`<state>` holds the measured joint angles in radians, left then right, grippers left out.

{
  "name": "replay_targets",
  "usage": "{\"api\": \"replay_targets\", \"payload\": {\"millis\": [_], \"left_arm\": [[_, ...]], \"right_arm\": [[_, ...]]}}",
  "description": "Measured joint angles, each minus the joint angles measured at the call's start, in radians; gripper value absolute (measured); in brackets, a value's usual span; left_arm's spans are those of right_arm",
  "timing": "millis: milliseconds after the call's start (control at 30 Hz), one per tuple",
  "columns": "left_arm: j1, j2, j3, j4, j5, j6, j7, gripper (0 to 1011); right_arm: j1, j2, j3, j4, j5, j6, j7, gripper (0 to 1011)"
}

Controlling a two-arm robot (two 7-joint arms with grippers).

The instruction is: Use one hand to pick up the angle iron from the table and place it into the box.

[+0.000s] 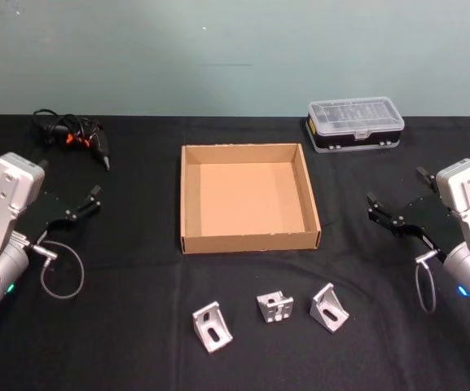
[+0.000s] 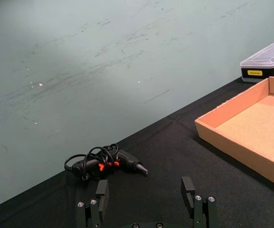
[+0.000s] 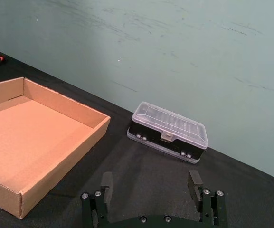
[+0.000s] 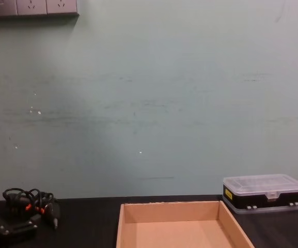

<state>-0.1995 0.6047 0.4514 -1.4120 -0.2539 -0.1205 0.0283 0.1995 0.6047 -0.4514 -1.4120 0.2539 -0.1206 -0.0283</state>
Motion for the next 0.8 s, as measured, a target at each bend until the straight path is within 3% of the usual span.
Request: {"api": "replay_targets", "payload": {"millis": [800], "left_arm": [[0.0,0.0,0.0,0.0,0.0,0.0,0.0,1000]], "right_arm": [[0.0,0.0,0.0,0.0,0.0,0.0,0.0,1003]]}}
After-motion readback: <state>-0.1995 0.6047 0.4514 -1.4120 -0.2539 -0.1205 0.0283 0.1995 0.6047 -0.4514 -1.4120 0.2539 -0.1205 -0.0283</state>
